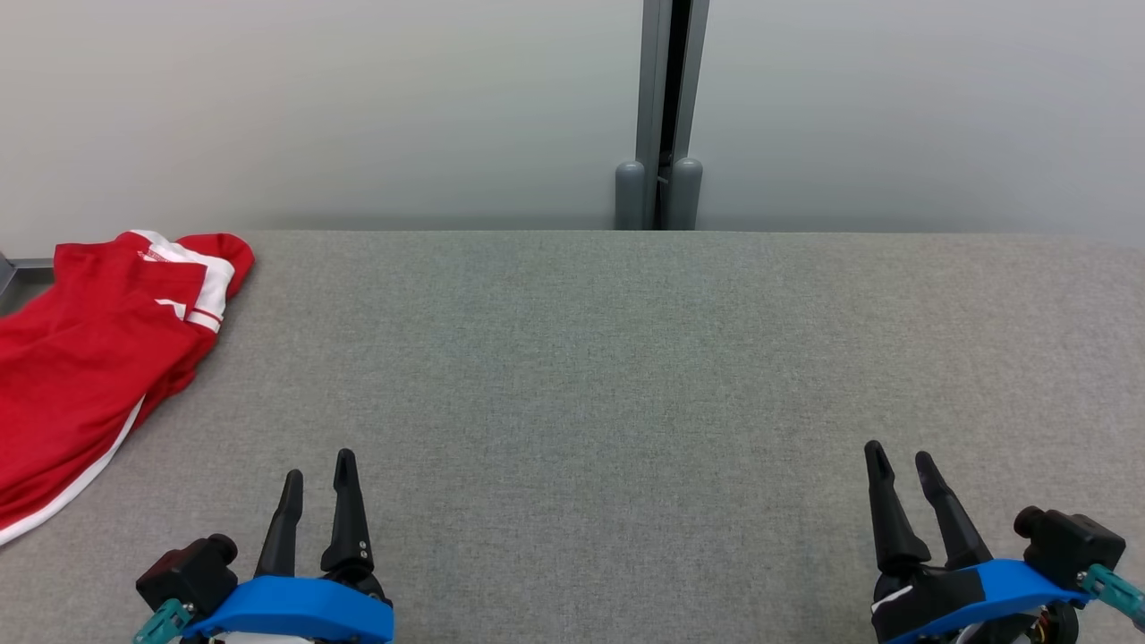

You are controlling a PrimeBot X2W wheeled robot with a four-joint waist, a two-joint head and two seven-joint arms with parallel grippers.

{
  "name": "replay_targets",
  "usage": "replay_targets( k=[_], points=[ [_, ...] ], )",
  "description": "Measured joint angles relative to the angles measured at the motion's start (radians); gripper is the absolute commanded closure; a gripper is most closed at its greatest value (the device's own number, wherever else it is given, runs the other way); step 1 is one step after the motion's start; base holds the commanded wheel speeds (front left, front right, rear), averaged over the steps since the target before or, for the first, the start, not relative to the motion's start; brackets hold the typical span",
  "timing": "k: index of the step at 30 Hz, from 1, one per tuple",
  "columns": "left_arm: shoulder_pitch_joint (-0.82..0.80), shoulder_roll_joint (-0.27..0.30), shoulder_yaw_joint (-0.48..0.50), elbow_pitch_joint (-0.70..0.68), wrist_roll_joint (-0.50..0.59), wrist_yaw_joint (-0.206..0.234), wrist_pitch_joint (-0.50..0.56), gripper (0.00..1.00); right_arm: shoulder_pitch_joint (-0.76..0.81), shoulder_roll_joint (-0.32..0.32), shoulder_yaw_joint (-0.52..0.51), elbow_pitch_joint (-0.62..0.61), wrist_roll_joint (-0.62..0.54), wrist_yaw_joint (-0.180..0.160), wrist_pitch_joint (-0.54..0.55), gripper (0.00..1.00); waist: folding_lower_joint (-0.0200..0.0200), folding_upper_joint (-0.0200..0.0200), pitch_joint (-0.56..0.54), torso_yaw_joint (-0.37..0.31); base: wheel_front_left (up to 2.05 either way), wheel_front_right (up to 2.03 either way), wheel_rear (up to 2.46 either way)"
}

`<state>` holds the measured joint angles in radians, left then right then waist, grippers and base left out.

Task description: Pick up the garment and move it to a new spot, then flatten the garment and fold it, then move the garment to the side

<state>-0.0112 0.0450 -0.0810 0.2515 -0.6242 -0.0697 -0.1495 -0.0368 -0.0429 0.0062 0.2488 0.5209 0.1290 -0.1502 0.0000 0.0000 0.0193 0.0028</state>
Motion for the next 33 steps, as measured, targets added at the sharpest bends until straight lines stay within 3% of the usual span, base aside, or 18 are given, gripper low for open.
replay_targets(
  k=[33],
  points=[
    [0.009,0.003,-0.029,0.059,0.234,0.009,-0.074,0.0,0.001,-0.002,0.019,0.027,-0.32,0.0,-0.072,0.0,0.0,0.0,-0.003,0.001,0.0,0.0,0.0]
  ],
)
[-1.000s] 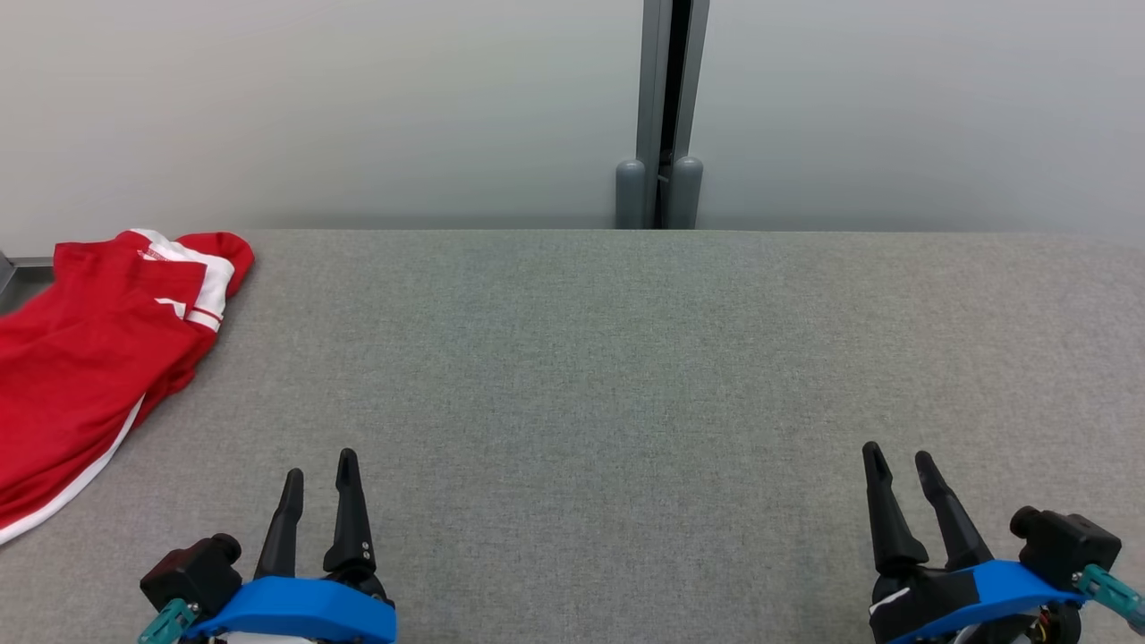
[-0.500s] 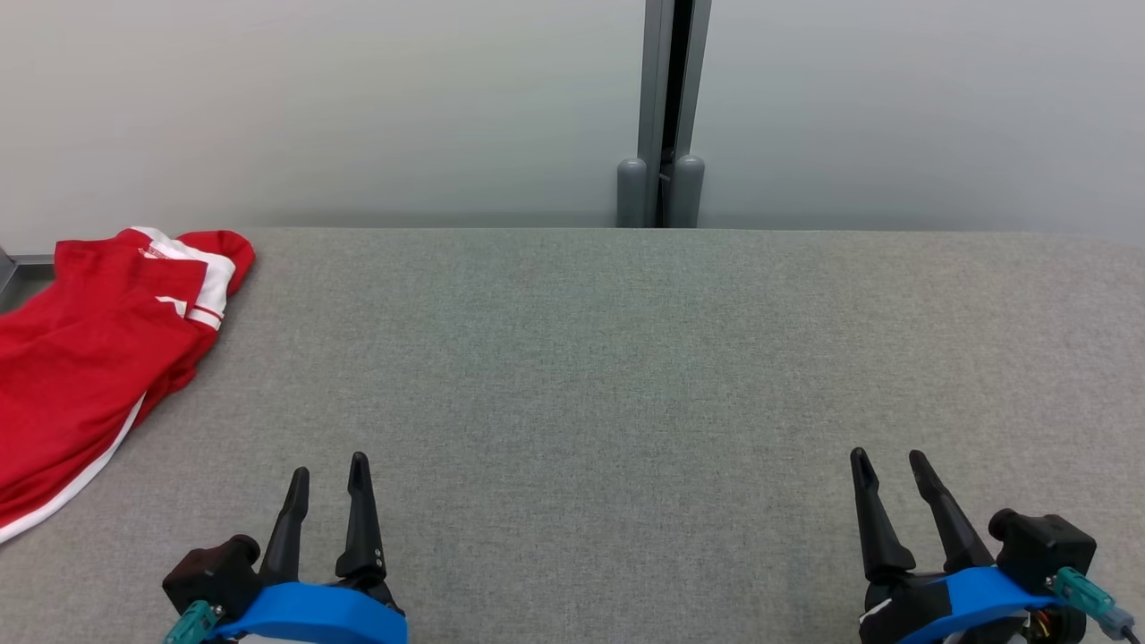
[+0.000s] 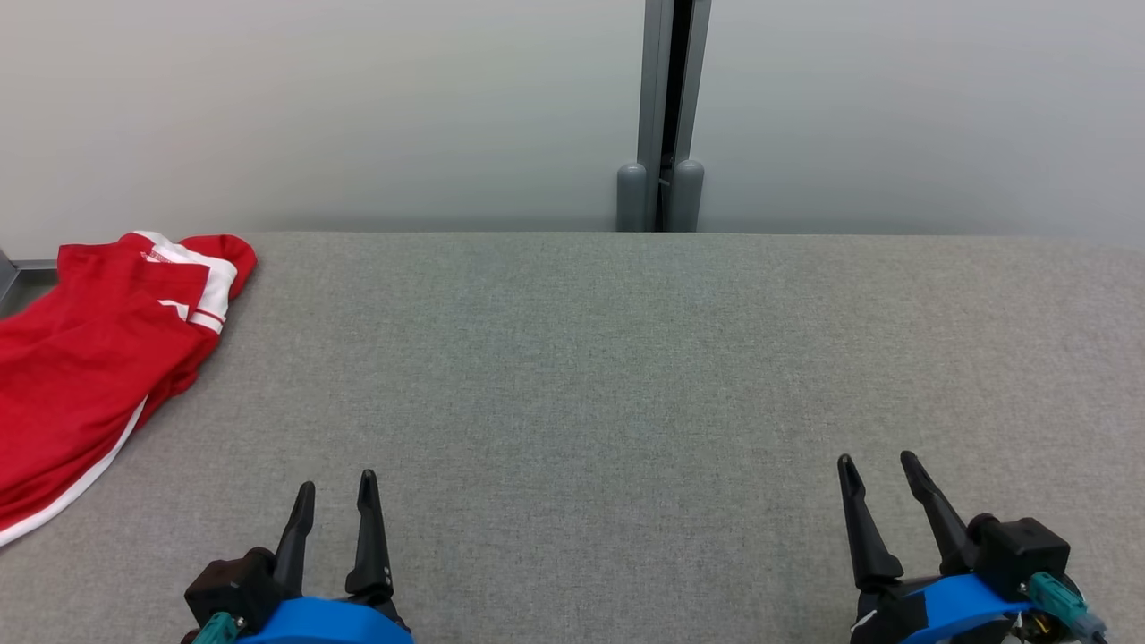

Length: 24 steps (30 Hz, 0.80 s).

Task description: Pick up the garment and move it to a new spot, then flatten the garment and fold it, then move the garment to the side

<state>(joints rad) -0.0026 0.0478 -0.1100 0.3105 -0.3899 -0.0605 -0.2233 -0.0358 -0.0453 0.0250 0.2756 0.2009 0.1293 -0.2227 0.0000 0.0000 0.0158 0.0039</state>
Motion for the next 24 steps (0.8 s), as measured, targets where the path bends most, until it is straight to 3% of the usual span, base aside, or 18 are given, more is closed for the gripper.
replay_targets(
  k=[24],
  points=[
    [0.0,0.001,-0.014,0.047,0.114,0.01,-0.038,0.0,0.004,-0.001,0.011,0.029,-0.154,0.001,-0.039,0.0,0.0,0.0,0.002,0.002,0.0,0.0,0.0]
  ],
)
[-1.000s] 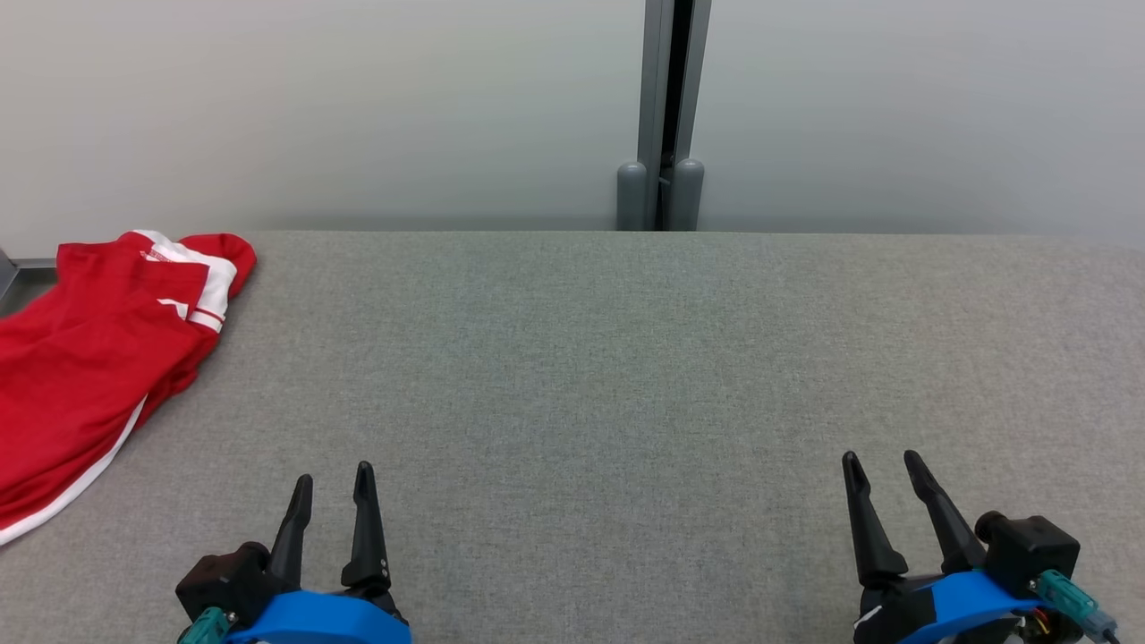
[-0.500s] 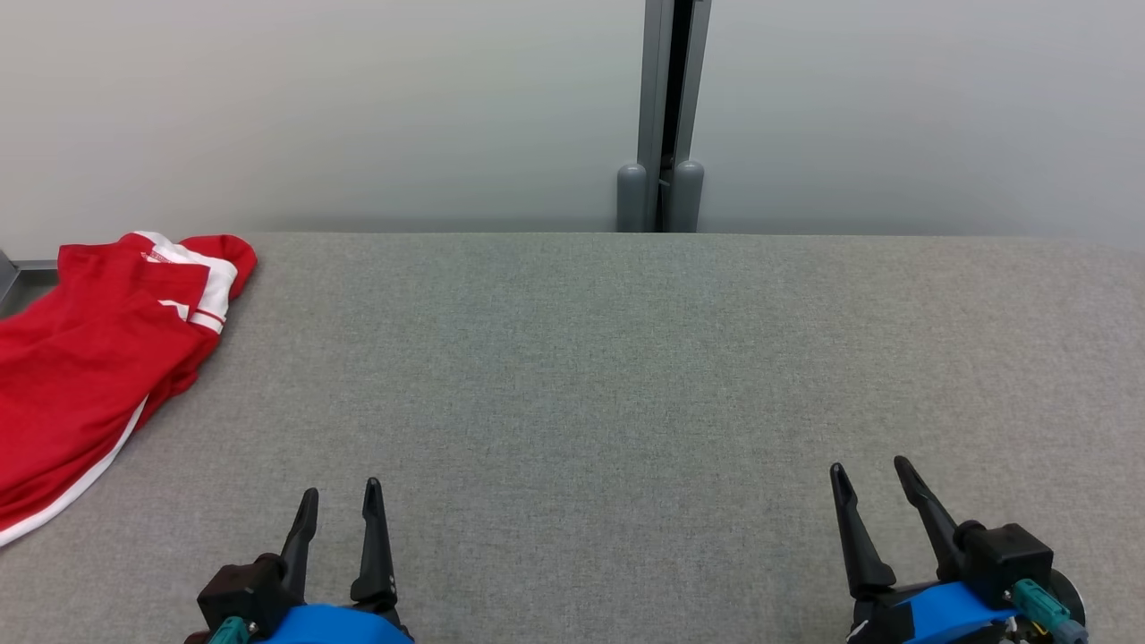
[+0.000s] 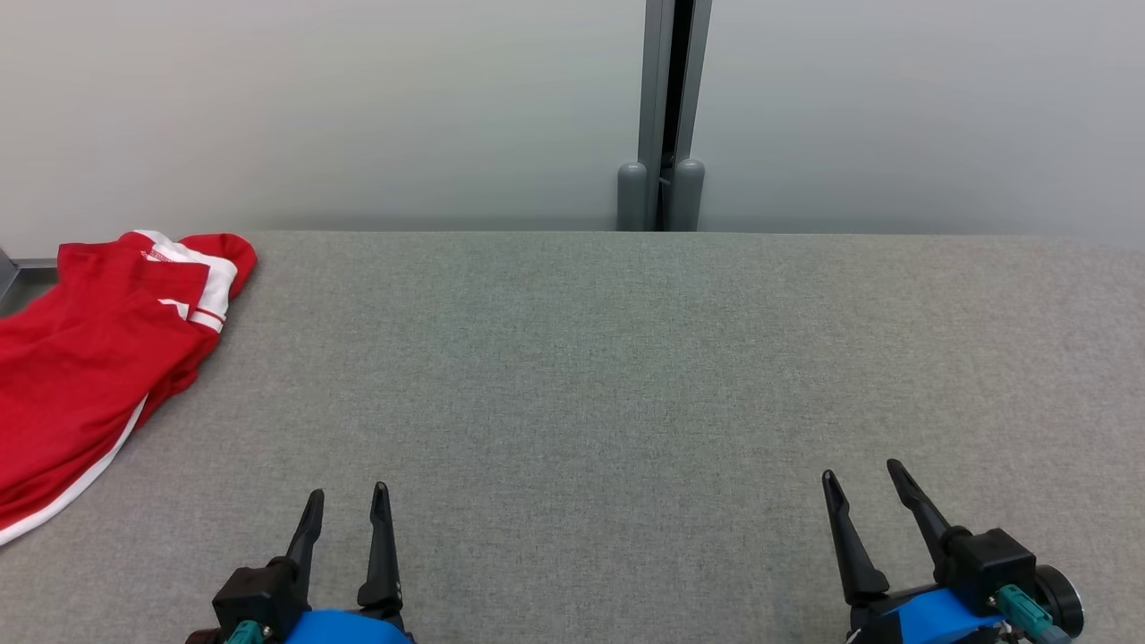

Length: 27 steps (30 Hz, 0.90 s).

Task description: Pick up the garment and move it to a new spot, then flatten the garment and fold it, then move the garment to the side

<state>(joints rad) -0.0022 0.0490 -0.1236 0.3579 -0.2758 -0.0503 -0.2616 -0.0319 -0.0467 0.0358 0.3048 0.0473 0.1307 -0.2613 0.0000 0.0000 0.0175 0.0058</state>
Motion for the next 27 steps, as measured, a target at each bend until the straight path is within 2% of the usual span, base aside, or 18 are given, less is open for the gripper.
replay_targets(
  k=[18,22,27],
  points=[
    [-0.002,0.0,-0.004,0.009,-0.006,0.0,0.0,0.0,0.001,0.0,-0.012,-0.002,0.008,0.0,0.0,0.0,0.0,0.0,0.0,0.01,0.0,0.0,0.0],
    [-0.01,0.0,-0.013,0.002,-0.009,0.001,0.0,0.0,0.007,-0.001,-0.04,-0.009,0.005,0.0,-0.001,0.0,0.0,0.0,-0.008,0.051,0.0,0.0,0.0],
    [-0.021,0.0,-0.021,-0.006,-0.005,0.001,0.0,0.0,0.022,-0.002,-0.07,-0.019,-0.003,0.0,-0.001,0.0,-0.0001,0.0,-0.031,0.163,0.0,0.0,0.0]
  ],
)
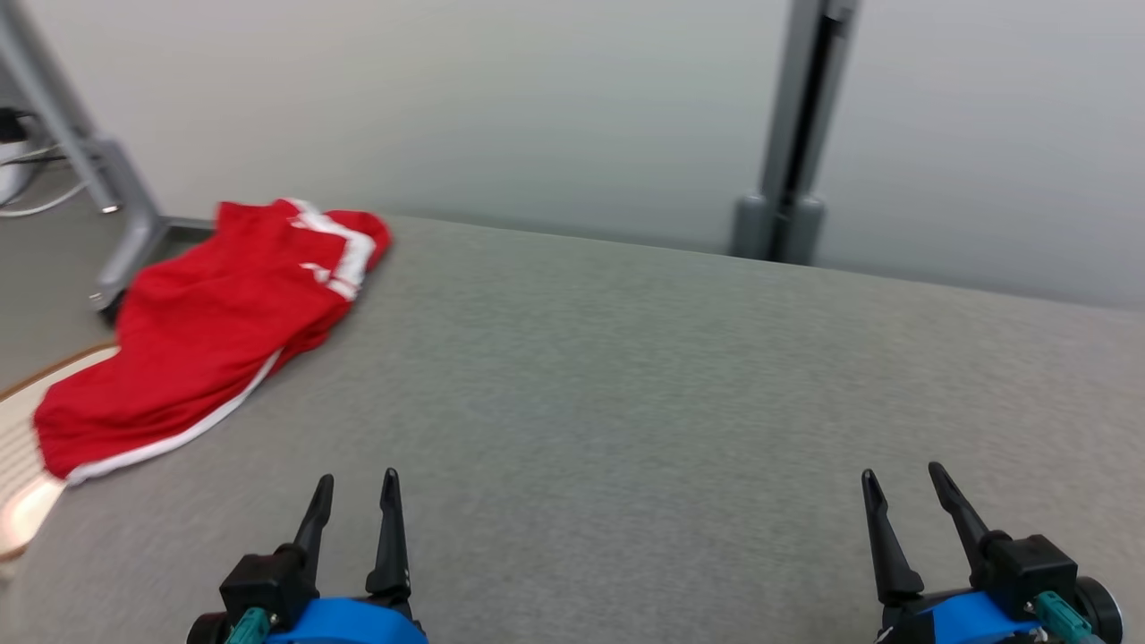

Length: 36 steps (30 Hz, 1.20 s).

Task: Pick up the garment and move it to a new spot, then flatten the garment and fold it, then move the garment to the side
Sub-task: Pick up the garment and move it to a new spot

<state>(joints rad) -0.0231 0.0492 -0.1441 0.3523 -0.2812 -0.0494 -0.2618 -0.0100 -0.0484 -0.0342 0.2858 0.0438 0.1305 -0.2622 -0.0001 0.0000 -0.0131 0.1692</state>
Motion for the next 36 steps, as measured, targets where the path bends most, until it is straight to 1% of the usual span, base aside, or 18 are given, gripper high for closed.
replay_targets(
  k=[6,9,13,16,19,23,25,28,32,36],
  points=[
    [0.001,0.001,0.011,-0.012,0.015,0.002,0.0,0.0,-0.003,0.0,0.025,-0.003,0.004,0.0,0.0,0.0,-0.0001,0.0,-0.015,0.161,0.0,0.0,0.0],
    [0.005,0.002,0.027,-0.019,0.019,0.002,0.0,0.0,-0.007,0.001,0.049,0.0,0.013,0.0,0.0,0.0,-0.0001,0.0,-0.008,0.228,0.0,0.0,0.0],
    [0.019,0.002,0.036,-0.021,0.022,0.0,0.0,0.0,-0.023,0.001,0.076,0.003,0.023,0.0,0.0,0.0,-0.0001,-0.0001,0.011,0.29,0.0,0.0,0.0],
    [0.02,0.002,0.04,-0.023,0.025,-0.001,0.0,0.0,-0.028,0.001,0.092,0.006,0.028,0.0,0.0,0.0,-0.0001,0.0,0.027,0.316,0.0,0.0,0.0],
    [0.02,0.002,0.043,-0.028,0.024,-0.001,0.0,0.0,-0.034,0.001,0.098,0.006,0.028,0.0,0.0,0.0,0.0,0.0,0.04,0.324,0.0,0.0,0.0],
    [0.02,0.003,0.058,-0.038,0.029,0.006,0.0,0.0,-0.045,0.001,0.104,-0.001,0.029,0.0,0.0,0.0,0.0001,0.0,0.058,0.311,0.0,0.0,0.0],
    [0.009,0.018,0.08,-0.054,0.038,0.011,0.0,0.0,-0.046,0.001,0.099,-0.004,0.02,0.0,0.0,0.0,0.0001,0.0,0.07,0.303,0.0,0.0,0.0],
    [-0.045,0.067,0.13,-0.083,0.043,0.013,0.0,0.0,-0.055,0.001,0.088,-0.011,-0.004,0.0,0.0,0.0,0.0001,0.0,0.098,0.285,0.0,0.0,0.0],
    [-0.155,0.143,0.172,-0.113,0.053,0.013,0.003,0.0,-0.085,0.001,0.073,-0.024,-0.037,0.0,0.0,0.0,0.0001,0.0,0.15,0.255,0.0,0.0,0.0],
    [-0.307,0.232,0.204,-0.09,0.049,-0.004,0.054,0.0,-0.122,0.001,0.067,-0.04,-0.078,0.0,0.0,0.0,0.0003,0.0,0.218,0.217,0.0,0.0,0.0]
  ],
)
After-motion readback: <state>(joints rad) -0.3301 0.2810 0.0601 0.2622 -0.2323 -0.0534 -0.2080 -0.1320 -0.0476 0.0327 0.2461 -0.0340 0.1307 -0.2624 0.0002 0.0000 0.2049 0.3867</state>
